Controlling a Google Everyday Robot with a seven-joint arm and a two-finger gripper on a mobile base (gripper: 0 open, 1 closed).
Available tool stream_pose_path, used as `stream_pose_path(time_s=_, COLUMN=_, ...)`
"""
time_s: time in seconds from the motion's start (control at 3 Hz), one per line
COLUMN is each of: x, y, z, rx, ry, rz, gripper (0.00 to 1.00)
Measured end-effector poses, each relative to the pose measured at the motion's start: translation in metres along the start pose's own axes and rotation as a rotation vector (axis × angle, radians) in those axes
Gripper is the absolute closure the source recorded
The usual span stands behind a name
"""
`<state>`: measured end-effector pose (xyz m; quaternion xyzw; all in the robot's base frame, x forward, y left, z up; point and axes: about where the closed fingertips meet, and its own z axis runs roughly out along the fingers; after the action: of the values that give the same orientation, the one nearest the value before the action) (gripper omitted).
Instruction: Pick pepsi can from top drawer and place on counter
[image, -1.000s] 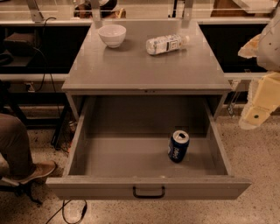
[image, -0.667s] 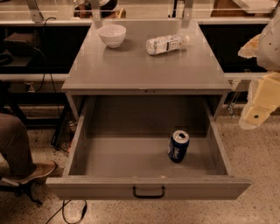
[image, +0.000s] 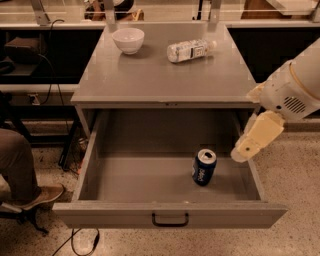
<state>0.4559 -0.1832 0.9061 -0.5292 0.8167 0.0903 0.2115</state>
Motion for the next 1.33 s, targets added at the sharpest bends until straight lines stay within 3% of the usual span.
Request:
stream_pose_path(time_s=0.33, x=-0.006, y=-0.004, z=0.069, rx=-0.043, ry=-0.131, rz=0.095, gripper=0.0)
stream_pose_path(time_s=0.67, x=-0.006, y=-0.003, z=0.07, rx=-0.043, ry=-0.131, rz=0.095, gripper=0.0)
stream_pose_path(time_s=1.33, x=0.012, y=-0.026, z=0.12, rx=0.048, ry=-0.23, rz=0.092, gripper=0.0)
